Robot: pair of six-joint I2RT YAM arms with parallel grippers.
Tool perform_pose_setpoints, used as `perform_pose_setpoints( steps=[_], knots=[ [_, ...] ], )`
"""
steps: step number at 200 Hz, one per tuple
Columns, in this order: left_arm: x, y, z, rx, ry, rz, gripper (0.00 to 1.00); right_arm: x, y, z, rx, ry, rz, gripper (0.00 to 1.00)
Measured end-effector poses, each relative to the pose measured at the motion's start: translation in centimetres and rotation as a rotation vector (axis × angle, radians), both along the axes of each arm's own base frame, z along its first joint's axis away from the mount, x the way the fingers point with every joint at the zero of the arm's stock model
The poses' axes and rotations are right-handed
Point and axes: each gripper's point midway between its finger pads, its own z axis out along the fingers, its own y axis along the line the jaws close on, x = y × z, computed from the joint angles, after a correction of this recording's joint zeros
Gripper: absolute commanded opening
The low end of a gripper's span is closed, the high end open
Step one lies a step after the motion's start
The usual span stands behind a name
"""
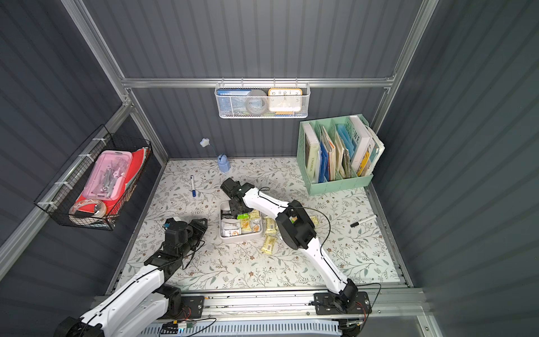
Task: Take the cookies out of the storage box
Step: Pick up the cookie from the storage box, then place the cookie at the center of the board.
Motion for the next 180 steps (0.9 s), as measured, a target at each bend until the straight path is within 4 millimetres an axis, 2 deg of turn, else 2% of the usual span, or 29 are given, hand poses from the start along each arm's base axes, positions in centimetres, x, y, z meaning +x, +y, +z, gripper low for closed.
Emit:
perform_pose_setpoints(
  steps=[22, 57, 88, 103, 131, 180],
  knots=[
    [0.0, 0.0, 0.0, 0.0, 0.0, 0.0, 0.62, -0.3, -0.1, 2.5, 0.026, -0.019, 0.005, 0.42],
    [0.0, 0.0, 0.1, -0.001, -0.003, 0.0, 0.62, -1.8, -1.1, 7.8, 0.086, -0.072, 0.013, 0.42],
    [-0.1, 0.0, 0.2, 0.001, -0.002, -0.001, 0.62, -4.1, -4.0, 10.4, 0.09, -0.098, 0.007, 0.42],
    [0.1, 0.0, 0.5, 0.005, -0.005, -0.005, 0.62, -5.3, -6.0, 10.7, 0.076, -0.097, -0.003, 0.42],
    [0.6, -0.3, 1.3, 0.015, -0.019, -0.019, 0.62, -6.7, -11.4, 9.8, 0.026, -0.077, -0.063, 0.42],
    [1.6, -0.8, 2.3, 0.029, -0.023, -0.051, 0.62, -5.5, -22.6, 6.1, -0.067, -0.006, -0.28, 0.42]
  ],
)
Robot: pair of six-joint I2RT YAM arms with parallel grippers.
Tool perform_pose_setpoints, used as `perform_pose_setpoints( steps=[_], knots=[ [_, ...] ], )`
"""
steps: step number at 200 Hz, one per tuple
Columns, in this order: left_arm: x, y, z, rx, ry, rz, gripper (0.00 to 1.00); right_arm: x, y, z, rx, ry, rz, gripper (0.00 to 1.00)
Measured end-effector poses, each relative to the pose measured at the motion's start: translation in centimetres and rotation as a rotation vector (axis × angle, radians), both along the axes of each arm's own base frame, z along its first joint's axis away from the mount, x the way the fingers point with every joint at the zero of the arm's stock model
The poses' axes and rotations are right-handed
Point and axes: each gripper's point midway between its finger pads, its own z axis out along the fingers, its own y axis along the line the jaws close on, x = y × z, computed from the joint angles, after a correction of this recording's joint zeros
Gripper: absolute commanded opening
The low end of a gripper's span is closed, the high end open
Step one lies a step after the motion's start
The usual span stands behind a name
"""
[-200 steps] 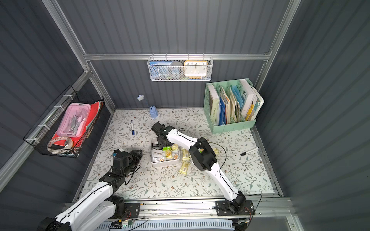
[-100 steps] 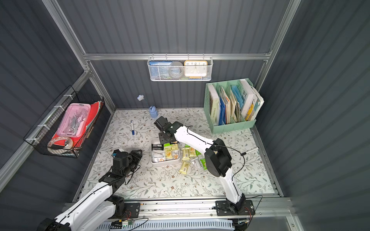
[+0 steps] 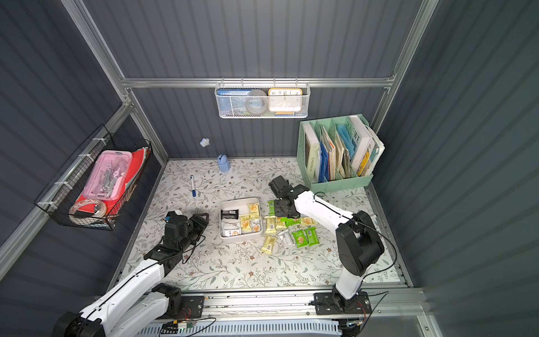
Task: Take the cookies out of the storage box
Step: Place the cookie at the center of the board.
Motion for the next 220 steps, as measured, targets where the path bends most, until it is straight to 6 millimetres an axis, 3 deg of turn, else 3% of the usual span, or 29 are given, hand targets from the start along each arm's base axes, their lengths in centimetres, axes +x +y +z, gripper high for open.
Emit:
perform_pose_setpoints(
  steps=[36, 68, 131, 155, 197, 220],
  knots=[
    [0.8, -0.5, 0.2, 0.021, -0.004, -0.032, 0.62, 1.9, -5.2, -1.1, -0.066, 0.002, -0.105, 0.41],
    [1.1, -1.1, -1.0, 0.036, 0.031, -0.072, 0.62, 3.7, -7.6, -3.0, -0.13, 0.022, -0.137, 0.43],
    [1.5, -1.9, -1.4, 0.04, 0.03, -0.121, 0.62, 6.7, -9.0, -5.9, -0.131, 0.058, -0.144, 0.45],
    [1.6, -1.9, -1.2, 0.041, 0.021, -0.123, 0.62, 7.0, -9.2, -6.7, -0.126, 0.067, -0.142, 0.52],
    [1.7, -2.0, -1.1, 0.04, 0.014, -0.128, 0.62, 7.0, -9.2, -6.7, -0.118, 0.07, -0.135, 0.58],
    [1.7, -2.1, -1.0, 0.037, 0.013, -0.132, 0.62, 6.9, -8.6, -5.1, -0.091, 0.044, -0.123, 0.59]
  ],
)
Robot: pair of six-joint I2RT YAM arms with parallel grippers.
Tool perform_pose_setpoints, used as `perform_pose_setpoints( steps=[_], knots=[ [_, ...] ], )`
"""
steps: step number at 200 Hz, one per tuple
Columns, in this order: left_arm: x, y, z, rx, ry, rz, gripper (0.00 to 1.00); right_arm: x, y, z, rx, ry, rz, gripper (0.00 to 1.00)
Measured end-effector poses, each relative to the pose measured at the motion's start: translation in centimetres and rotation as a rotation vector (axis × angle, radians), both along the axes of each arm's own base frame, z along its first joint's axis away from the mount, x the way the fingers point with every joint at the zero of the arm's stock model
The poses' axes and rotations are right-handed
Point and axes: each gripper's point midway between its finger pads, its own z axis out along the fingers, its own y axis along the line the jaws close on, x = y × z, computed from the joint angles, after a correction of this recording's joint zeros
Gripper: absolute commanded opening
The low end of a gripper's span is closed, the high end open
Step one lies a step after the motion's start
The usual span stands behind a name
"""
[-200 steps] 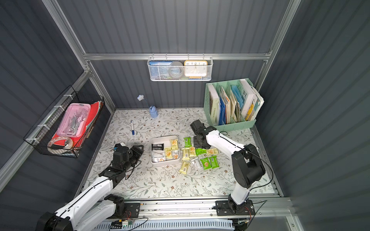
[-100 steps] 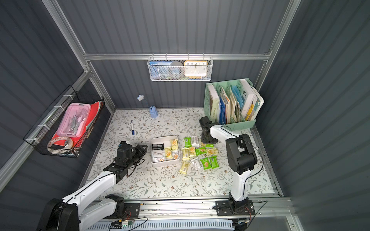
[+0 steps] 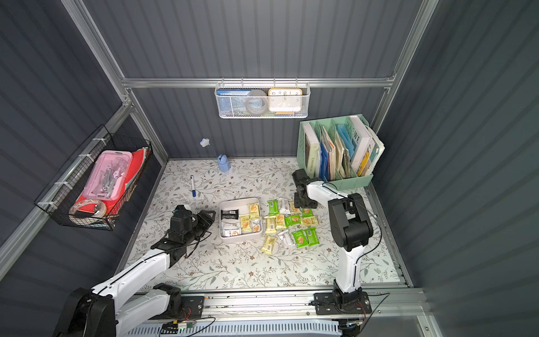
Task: Take the cookies out of the storage box
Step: Pick up the cookie from the storage box.
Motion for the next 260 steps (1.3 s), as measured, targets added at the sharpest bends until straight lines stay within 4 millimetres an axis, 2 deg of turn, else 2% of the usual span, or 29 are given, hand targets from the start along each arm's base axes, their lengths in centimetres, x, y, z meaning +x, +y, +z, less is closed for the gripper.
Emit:
perform_pose_setpoints(
  steps=[17, 36, 54, 74, 107, 134, 160, 182, 201, 232, 260],
  knots=[
    [0.1, -0.1, 0.1, -0.004, -0.005, -0.004, 0.62, -0.1, 1.0, 2.4, 0.028, -0.05, 0.022, 0.58],
    [0.2, -0.2, 0.3, -0.007, -0.012, -0.006, 0.62, -0.7, 3.6, 5.4, 0.078, -0.115, 0.075, 0.58],
    [0.2, -0.2, 0.2, -0.008, -0.012, -0.008, 0.62, -1.8, 7.7, 7.8, 0.143, -0.166, 0.16, 0.57],
    [0.2, -0.2, 0.3, -0.009, -0.014, -0.008, 0.62, -3.7, 12.5, 8.7, 0.204, -0.179, 0.271, 0.57],
    [0.1, -0.2, 0.4, -0.011, -0.021, -0.009, 0.62, -6.6, 19.9, 8.0, 0.248, -0.147, 0.451, 0.59],
    [-0.6, -0.1, 0.0, -0.018, -0.017, -0.01, 0.62, -6.7, 25.0, 7.1, 0.224, -0.149, 0.608, 0.6],
    [-1.2, 0.1, -0.2, -0.027, -0.015, 0.0, 0.62, -6.7, 28.8, 5.8, 0.174, -0.158, 0.757, 0.6],
    [-1.7, 0.5, -0.4, -0.043, -0.012, 0.027, 0.62, -7.0, 30.6, 4.5, 0.121, -0.171, 0.889, 0.61],
    [-2.3, 1.1, -0.7, -0.062, -0.005, 0.07, 0.62, -6.9, 31.3, 3.5, 0.072, -0.19, 0.997, 0.62],
    [-3.6, 2.3, -1.6, -0.085, 0.016, 0.149, 0.62, -6.2, 32.3, 3.0, 0.02, -0.248, 1.148, 0.64],
    [-4.1, 3.3, -1.2, -0.093, 0.008, 0.208, 0.62, -5.9, 33.6, 1.8, 0.012, -0.249, 1.251, 0.64]
  ],
)
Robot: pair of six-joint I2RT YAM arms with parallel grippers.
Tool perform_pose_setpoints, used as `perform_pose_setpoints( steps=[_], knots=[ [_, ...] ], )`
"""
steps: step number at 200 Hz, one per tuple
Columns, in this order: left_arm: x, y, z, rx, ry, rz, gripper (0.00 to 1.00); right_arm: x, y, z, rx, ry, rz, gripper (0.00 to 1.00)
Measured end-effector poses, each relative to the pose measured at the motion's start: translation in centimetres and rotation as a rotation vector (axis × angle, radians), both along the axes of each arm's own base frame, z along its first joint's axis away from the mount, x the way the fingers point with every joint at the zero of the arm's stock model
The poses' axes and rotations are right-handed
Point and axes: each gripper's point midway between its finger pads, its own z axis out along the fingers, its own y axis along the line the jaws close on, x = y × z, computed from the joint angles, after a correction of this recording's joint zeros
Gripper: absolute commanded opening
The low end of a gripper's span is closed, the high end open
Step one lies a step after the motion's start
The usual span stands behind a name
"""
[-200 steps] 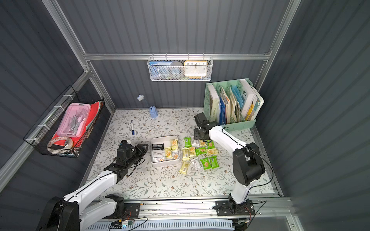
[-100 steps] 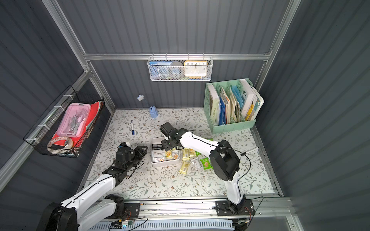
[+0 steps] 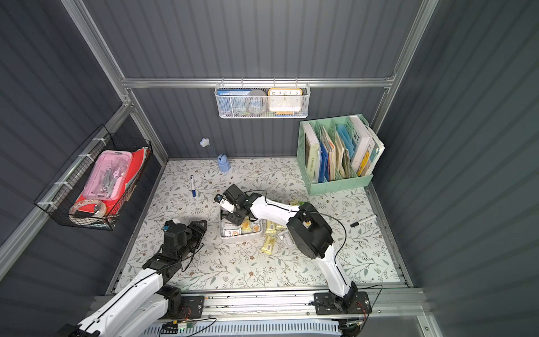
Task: Take the cookies out of the storage box
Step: Pick up the cookie from the storage box.
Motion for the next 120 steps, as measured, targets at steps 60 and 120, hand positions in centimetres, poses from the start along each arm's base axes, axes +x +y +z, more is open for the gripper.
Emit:
perform_pose_setpoints(
  steps=[60, 120],
  knots=[
    [-0.7, 1.0, -0.4, 0.009, 0.024, 0.055, 0.62, 1.4, 3.2, -1.8, 0.031, 0.023, 0.082, 0.63],
    [-0.8, 1.2, -0.5, 0.013, 0.033, 0.062, 0.62, 1.9, 3.1, -3.3, 0.027, 0.074, 0.087, 0.59]
  ],
)
